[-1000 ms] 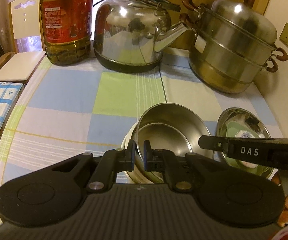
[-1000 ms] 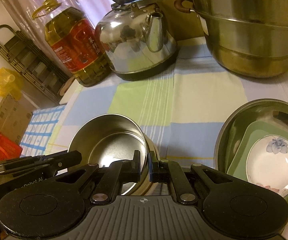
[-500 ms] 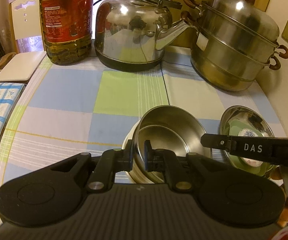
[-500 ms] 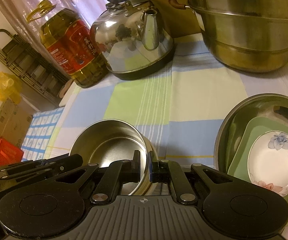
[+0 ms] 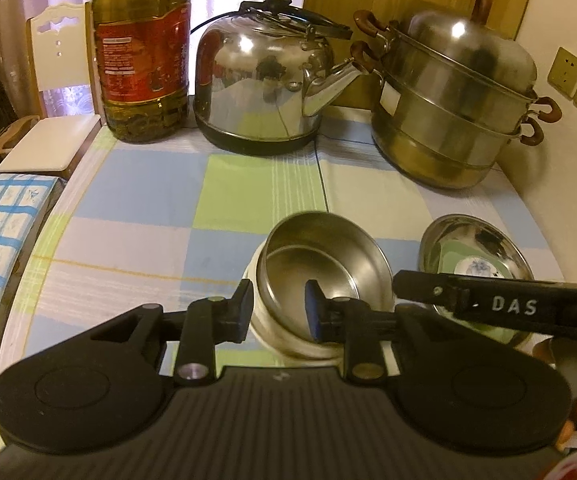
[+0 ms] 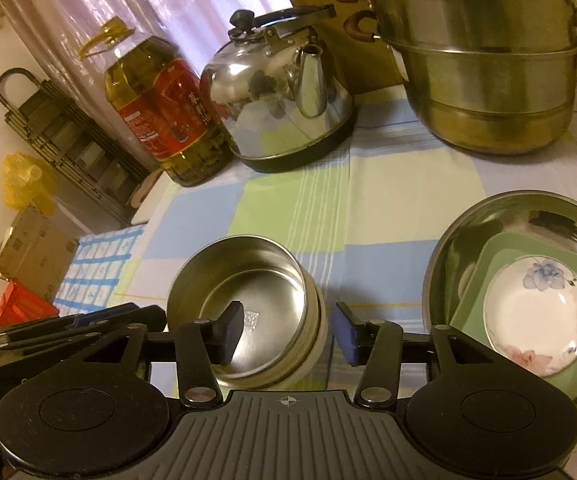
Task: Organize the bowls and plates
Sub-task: 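Lower the steel pot into the cream container and open the left tool, then pull the left tool back from the stacked bowls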
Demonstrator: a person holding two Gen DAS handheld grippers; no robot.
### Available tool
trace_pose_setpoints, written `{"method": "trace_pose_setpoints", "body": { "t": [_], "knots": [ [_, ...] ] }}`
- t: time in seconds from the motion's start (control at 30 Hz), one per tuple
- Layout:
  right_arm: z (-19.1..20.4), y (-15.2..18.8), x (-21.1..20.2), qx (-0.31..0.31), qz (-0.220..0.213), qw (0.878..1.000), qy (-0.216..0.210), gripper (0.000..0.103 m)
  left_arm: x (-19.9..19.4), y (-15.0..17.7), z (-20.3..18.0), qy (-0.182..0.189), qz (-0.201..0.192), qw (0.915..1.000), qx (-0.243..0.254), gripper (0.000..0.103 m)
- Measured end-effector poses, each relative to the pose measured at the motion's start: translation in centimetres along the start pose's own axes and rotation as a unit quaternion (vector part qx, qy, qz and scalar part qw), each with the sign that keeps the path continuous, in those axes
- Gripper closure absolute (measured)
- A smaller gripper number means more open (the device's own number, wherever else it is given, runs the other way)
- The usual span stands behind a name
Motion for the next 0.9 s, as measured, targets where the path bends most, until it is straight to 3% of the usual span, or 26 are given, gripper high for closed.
{"method": "trace_pose_setpoints", "body": {
  "t": [0.27, 0.67, 0.9],
  "knots": [
    [-0.2, 3.1, -3.7, -0.003, -0.012, 1.0, 0.005, 0.044, -3.3, 3.2, -0.5, -0.006, 0.002, 1.0, -0.001, 0.079],
    [-0.3, 9.9, -8.8, -0.027, -0.009, 0.999, 0.03, 0.043, -7.9, 10.1, -1.8, -0.002, 0.004, 1.0, -0.002, 0.079],
    [-1.1, 14.0, -10.3, 0.003, 0.022, 1.0, -0.012, 0.043, -8.7, 14.3, -2.7, -0.008, 0.022, 0.9997, -0.004, 0.079]
  ]
}}
Point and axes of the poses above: each gripper's, at about its wrist camera, not at the fingertips, and x roughly the way its jaws point, z to its left, y to its underside, the point moved 7 cm from there along x, roughly the way its jaws point, and after that the axes turned 11 degrees about z, right-handed, at the moved point
